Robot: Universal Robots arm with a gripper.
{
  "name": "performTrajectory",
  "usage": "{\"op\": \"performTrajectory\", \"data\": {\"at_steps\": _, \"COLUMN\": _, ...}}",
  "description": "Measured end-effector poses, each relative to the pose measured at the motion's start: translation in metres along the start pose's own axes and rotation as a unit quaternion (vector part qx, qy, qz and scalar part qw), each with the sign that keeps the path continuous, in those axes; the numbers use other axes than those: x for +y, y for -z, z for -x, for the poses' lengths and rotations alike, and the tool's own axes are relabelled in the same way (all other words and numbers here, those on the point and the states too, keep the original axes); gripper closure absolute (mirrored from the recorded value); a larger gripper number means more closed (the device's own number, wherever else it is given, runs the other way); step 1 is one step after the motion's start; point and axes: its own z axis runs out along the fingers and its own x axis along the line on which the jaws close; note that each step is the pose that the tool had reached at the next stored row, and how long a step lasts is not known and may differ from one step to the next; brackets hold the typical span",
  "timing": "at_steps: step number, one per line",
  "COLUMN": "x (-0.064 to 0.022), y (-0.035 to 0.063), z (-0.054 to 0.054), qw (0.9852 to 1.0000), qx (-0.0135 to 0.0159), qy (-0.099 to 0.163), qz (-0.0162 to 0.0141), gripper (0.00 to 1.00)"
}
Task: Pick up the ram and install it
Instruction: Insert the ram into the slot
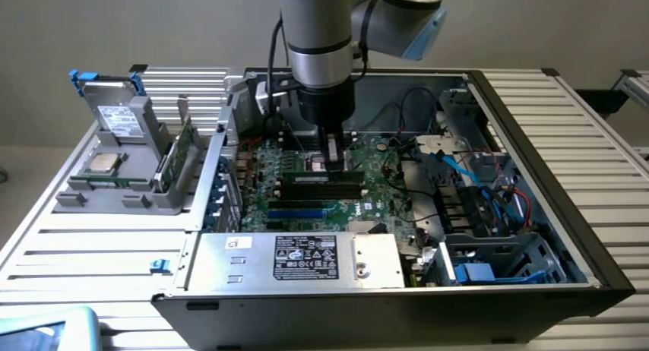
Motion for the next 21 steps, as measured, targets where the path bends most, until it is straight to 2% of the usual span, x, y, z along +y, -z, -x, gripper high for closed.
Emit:
{"op": "performTrajectory", "data": {"at_steps": 3, "x": 0.0010, "y": -0.0026, "z": 0.000, "qw": 1.0000, "qx": 0.0013, "qy": 0.000, "qz": 0.0000, "gripper": 0.85}}
{"op": "performTrajectory", "data": {"at_steps": 9, "x": 0.0028, "y": -0.0078, "z": 0.001, "qw": 1.0000, "qx": 0.0015, "qy": 0.003, "qz": -0.0002, "gripper": 0.85}}
{"op": "performTrajectory", "data": {"at_steps": 21, "x": 0.0036, "y": -0.0124, "z": 0.001, "qw": 0.9999, "qx": 0.0004, "qy": 0.013, "qz": -0.0007, "gripper": 0.85}}
